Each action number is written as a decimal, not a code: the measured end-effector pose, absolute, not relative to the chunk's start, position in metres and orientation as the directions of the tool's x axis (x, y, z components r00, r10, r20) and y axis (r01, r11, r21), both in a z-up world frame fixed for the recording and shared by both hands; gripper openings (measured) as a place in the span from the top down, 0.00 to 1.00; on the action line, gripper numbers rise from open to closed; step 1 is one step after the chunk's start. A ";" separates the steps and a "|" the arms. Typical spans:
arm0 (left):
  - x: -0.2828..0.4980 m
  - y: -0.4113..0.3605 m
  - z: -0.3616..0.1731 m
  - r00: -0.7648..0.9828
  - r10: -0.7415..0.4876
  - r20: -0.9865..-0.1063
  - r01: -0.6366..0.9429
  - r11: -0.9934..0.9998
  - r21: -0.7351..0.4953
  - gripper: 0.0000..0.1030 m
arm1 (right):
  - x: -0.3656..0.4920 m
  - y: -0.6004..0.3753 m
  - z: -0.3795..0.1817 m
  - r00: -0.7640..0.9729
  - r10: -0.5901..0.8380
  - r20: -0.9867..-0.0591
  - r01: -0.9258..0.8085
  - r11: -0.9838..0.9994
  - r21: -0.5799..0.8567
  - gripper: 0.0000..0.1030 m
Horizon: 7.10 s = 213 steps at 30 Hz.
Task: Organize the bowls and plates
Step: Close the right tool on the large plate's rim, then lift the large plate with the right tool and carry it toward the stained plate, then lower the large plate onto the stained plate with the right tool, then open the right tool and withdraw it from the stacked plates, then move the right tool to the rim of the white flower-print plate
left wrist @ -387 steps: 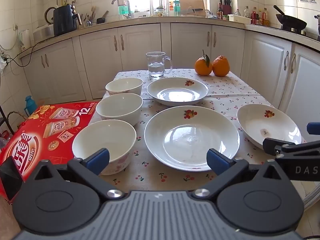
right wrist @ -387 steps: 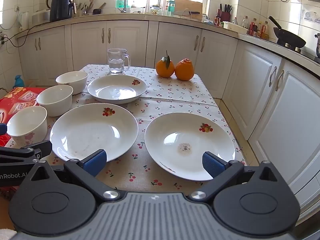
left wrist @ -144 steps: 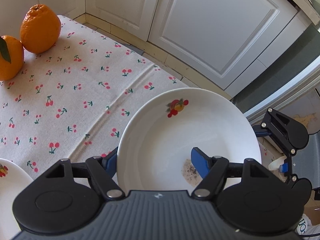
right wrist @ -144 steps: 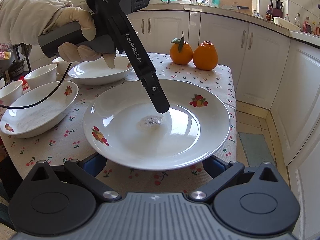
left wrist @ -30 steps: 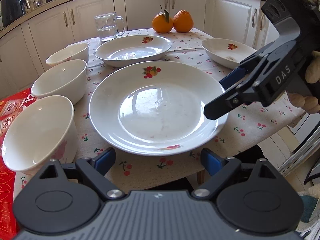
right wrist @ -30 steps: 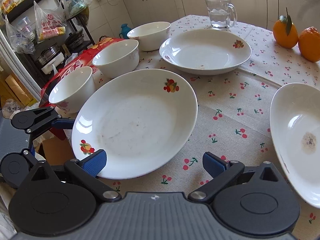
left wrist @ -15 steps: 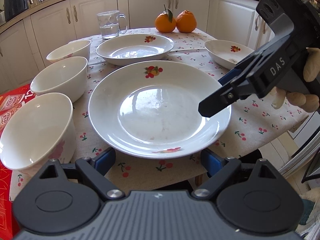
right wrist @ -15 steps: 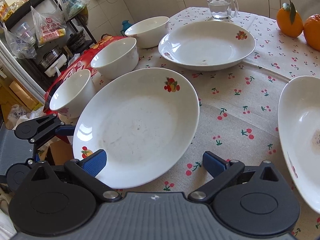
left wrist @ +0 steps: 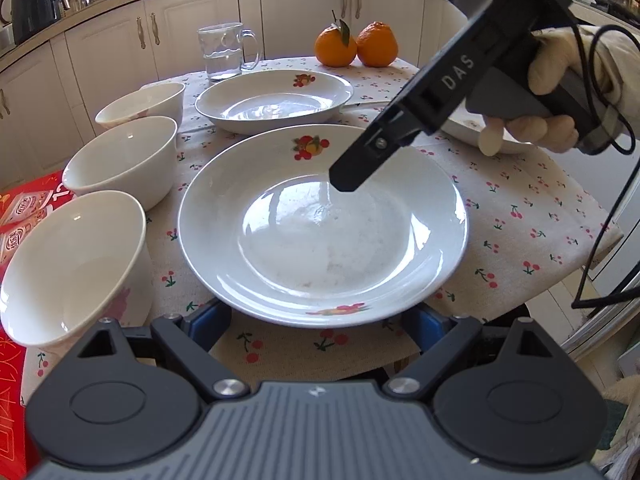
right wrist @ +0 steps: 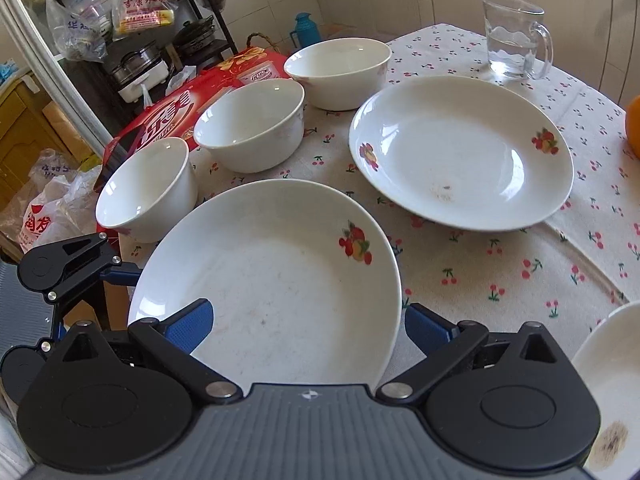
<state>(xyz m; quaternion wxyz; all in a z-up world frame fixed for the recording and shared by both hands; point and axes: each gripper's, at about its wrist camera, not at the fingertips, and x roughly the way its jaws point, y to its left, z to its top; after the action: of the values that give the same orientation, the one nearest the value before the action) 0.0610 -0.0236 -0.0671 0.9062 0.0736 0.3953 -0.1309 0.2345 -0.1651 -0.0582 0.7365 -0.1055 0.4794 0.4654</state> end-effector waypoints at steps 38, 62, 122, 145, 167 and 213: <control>0.062 -0.018 -0.066 0.640 -0.228 -0.733 0.331 0.944 -0.005 0.17 | 0.263 -0.142 -0.068 -0.025 0.602 -0.798 -0.813 0.452 0.366 0.11; 0.075 -0.039 -0.044 0.574 -0.335 -0.747 0.490 0.871 -0.013 0.19 | 0.246 -0.201 -0.042 0.077 0.636 -0.767 -0.732 0.559 0.390 0.11; 0.195 -0.176 -0.052 0.433 -0.506 -0.746 0.736 0.676 -0.031 0.19 | 0.283 -0.397 -0.051 0.424 0.525 -0.738 -0.420 0.836 0.353 0.10; 0.195 -0.176 -0.056 0.438 -0.518 -0.735 0.735 0.677 -0.039 0.18 | 0.254 -0.407 -0.045 0.463 0.450 -0.764 -0.348 0.885 0.311 0.06; 0.190 -0.177 -0.057 0.462 -0.510 -0.726 0.718 0.696 -0.032 0.17 | 0.233 -0.394 -0.041 0.487 0.355 -0.798 -0.317 0.923 0.217 0.06; 0.183 -0.055 -0.076 0.715 -0.032 -0.698 0.105 0.992 0.062 0.11 | 0.132 -0.303 0.002 0.623 0.391 -0.677 -0.434 0.893 0.116 0.00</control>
<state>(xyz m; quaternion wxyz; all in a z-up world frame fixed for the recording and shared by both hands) 0.1833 -0.0552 -0.0762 0.9248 0.0486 0.3755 -0.0373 0.1316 -0.3025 0.0018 0.9004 -0.0294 0.3687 0.2290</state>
